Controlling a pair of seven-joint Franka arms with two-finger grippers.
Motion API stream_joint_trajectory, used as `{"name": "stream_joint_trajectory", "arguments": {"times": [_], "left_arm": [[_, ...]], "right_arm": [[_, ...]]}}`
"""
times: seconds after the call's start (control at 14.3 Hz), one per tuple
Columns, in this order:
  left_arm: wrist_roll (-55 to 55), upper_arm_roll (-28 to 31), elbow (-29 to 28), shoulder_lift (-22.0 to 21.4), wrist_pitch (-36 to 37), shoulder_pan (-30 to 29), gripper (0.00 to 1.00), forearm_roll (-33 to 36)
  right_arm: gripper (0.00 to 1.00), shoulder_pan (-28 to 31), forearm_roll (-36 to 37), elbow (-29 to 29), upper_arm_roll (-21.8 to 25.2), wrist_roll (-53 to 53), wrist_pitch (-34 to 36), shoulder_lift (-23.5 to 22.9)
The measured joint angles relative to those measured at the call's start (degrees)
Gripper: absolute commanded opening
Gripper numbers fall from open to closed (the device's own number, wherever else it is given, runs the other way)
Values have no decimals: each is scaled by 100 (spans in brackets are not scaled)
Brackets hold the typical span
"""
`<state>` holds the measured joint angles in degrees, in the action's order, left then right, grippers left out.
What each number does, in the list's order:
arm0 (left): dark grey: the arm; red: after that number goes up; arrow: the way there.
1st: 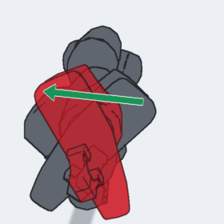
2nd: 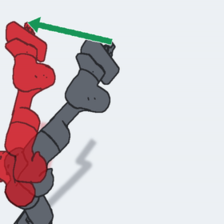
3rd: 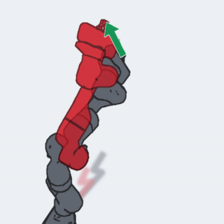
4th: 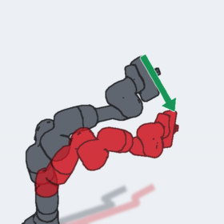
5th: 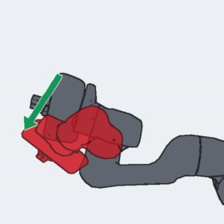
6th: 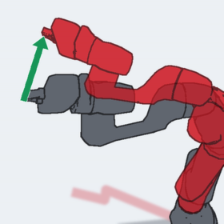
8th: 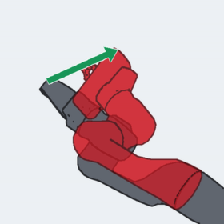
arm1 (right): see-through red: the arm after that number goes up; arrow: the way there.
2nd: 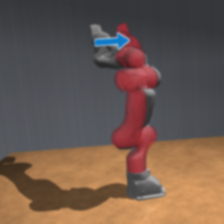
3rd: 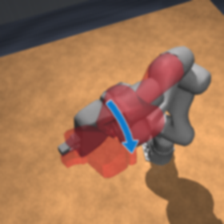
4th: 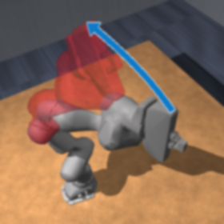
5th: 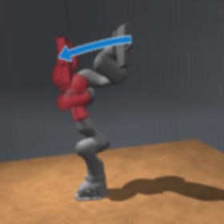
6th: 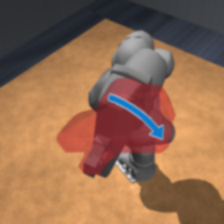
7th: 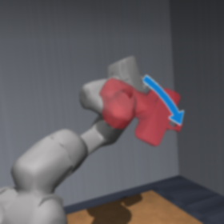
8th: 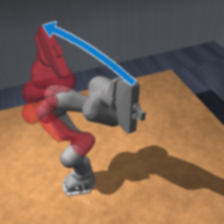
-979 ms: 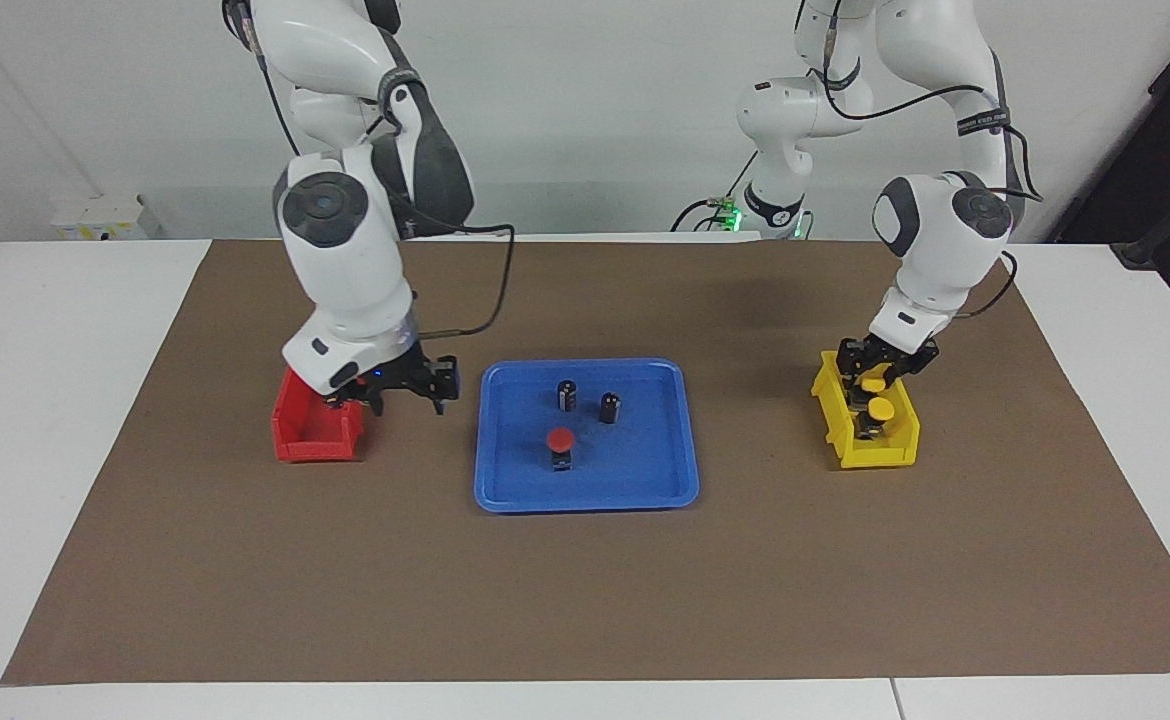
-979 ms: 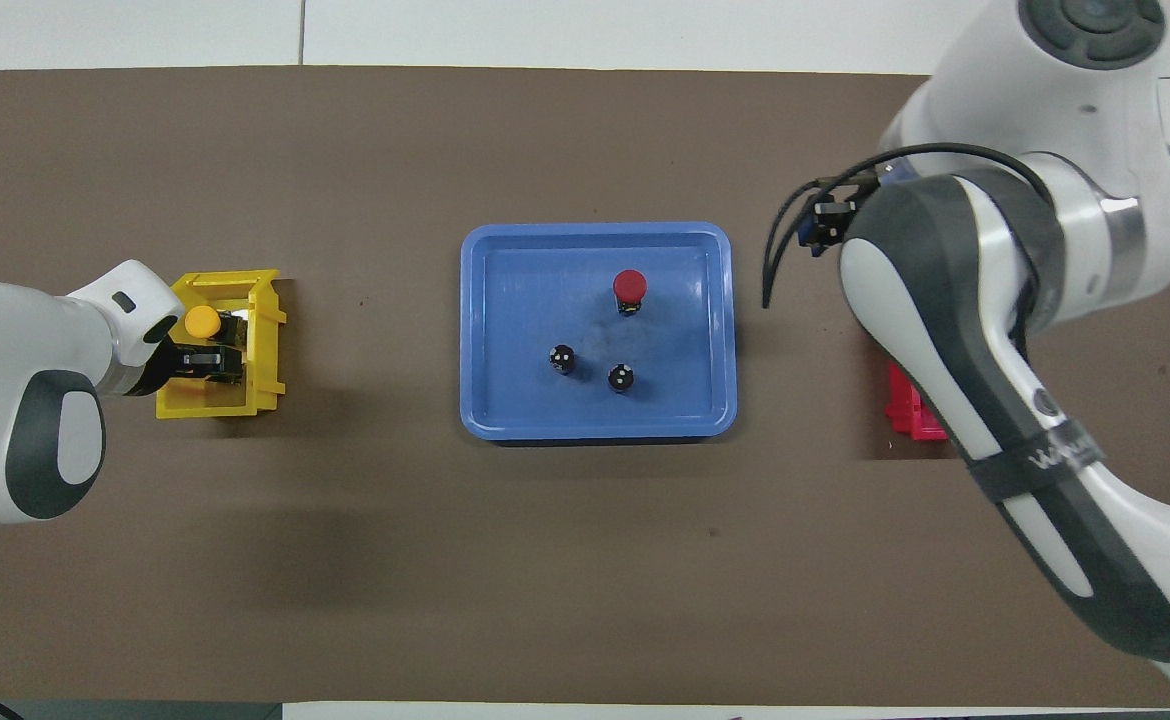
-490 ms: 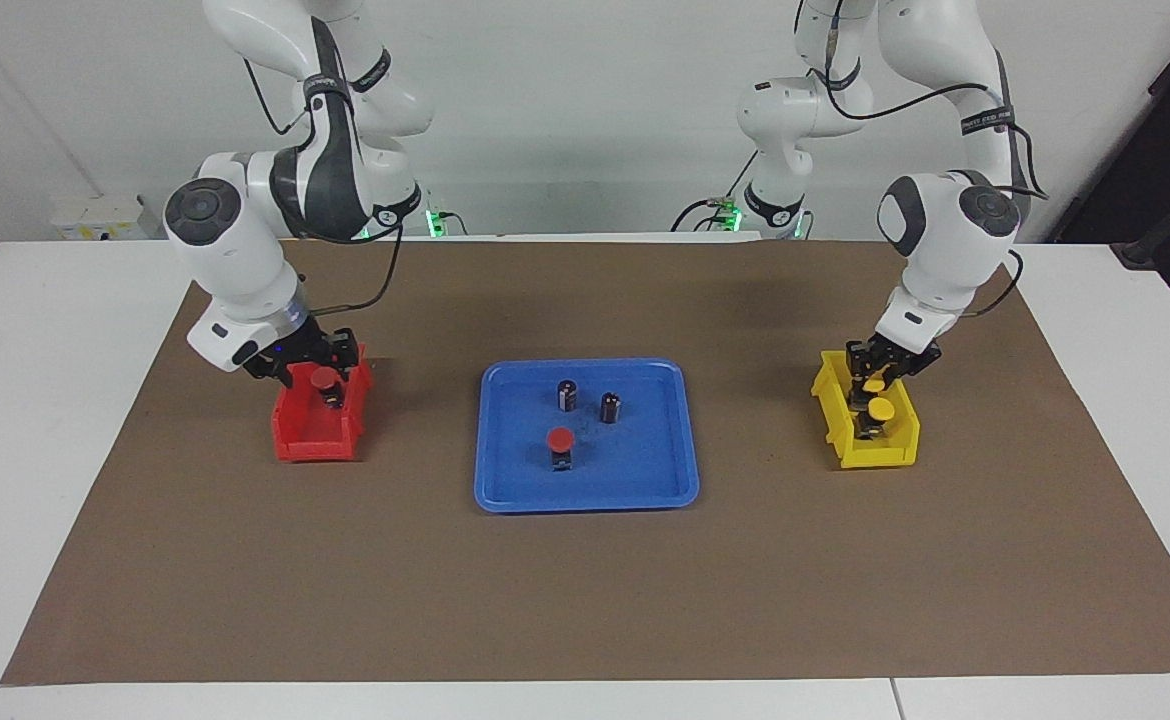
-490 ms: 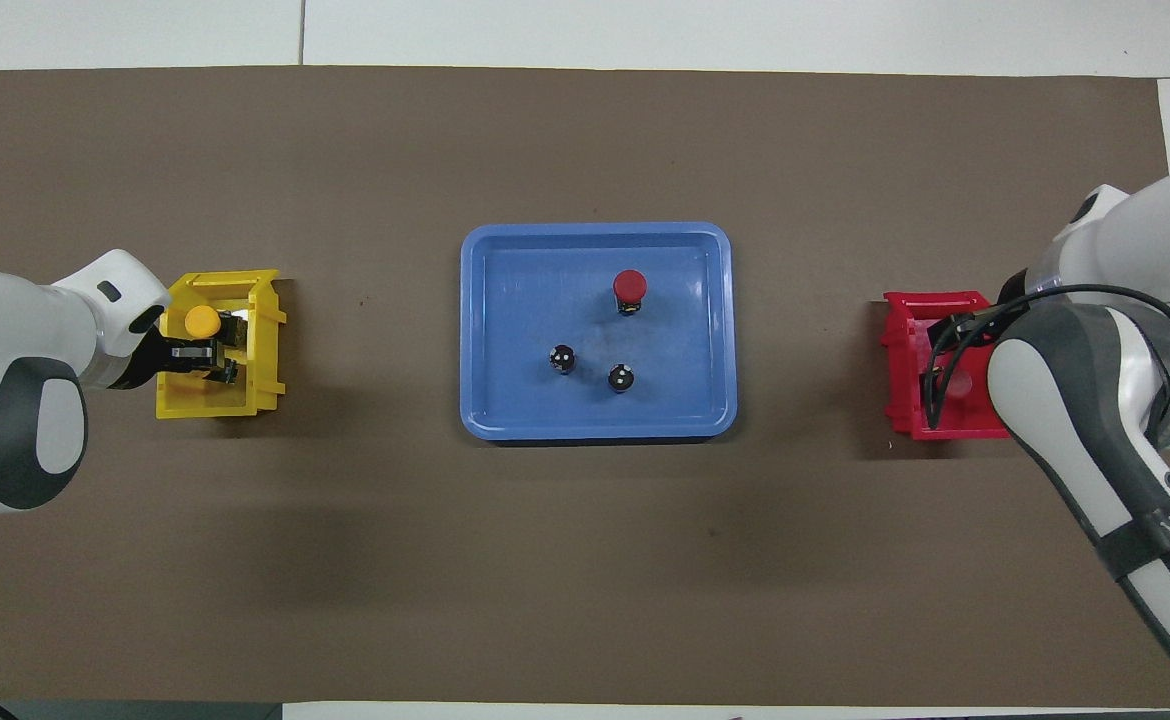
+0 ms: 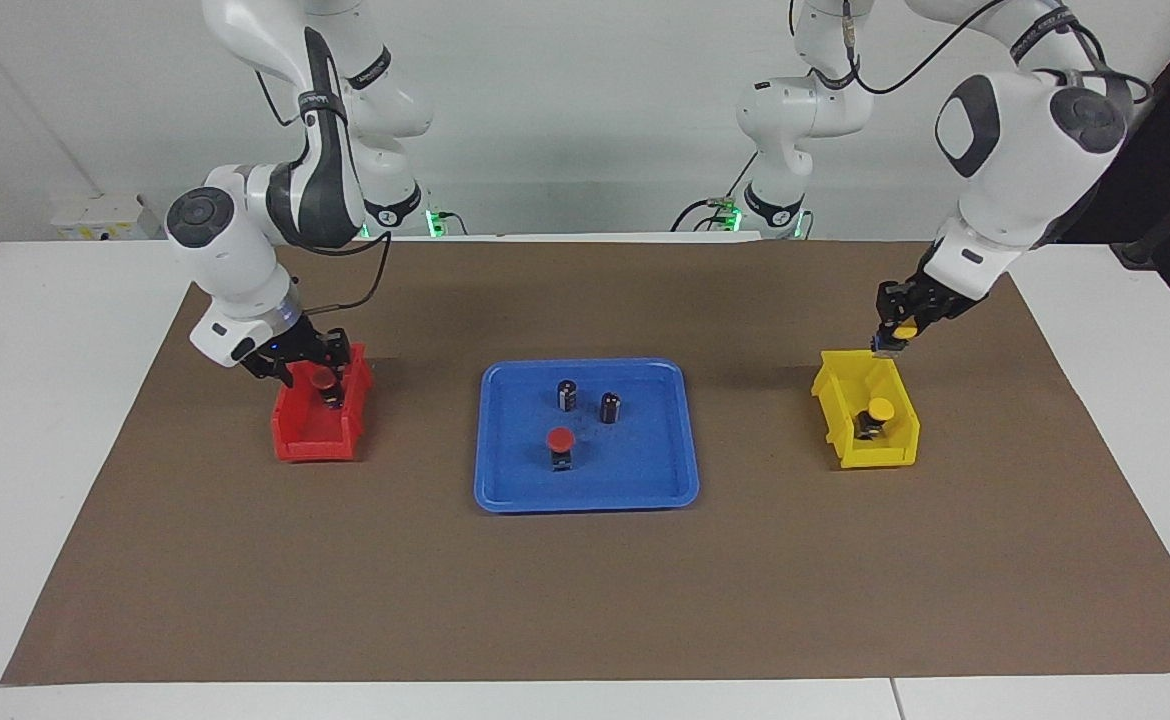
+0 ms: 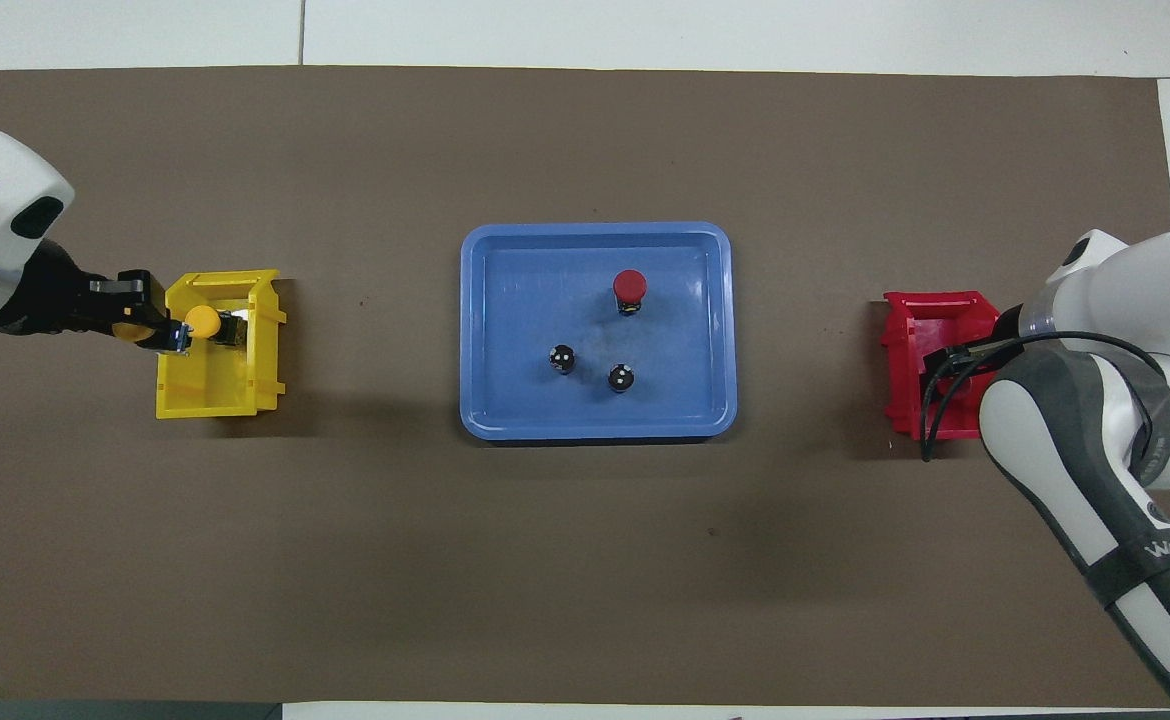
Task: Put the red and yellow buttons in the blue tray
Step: 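Carry the yellow button toward the tray while the right gripper grasps a red button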
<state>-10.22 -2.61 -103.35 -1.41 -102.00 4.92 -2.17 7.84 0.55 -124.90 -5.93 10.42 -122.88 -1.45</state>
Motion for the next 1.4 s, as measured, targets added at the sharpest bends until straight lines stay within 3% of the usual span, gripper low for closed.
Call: {"name": "stream_joint_trajectory", "arguments": {"times": [0.21,0.42,0.63,0.77,0.91,1.19,1.4], "left_arm": [[-1055,-62,169,301,-504,736,1,-224],[-2060,-97,739,1136,-1069,1739,1,-258],[-2633,-107,862,1863,-2011,2357,1,-259],[-2761,-106,908,2314,-2370,2542,1,-259],[-2832,-105,1014,2662,-2581,2585,1,-259],[-3019,-93,1114,2909,-2905,2606,1,-259],[-3069,-98,1116,3000,-2964,2683,8,-260]], "right_arm": [[72,0,-11,-230,0,0,-295,10],[68,2,-12,-361,0,1,-434,11],[67,2,-12,-482,0,17,-570,16],[62,10,-12,-586,4,103,-675,17],[48,16,-12,-628,20,179,-694,17],[24,16,-13,-633,24,210,-697,18],[23,16,-13,-581,24,210,-651,19]]}}
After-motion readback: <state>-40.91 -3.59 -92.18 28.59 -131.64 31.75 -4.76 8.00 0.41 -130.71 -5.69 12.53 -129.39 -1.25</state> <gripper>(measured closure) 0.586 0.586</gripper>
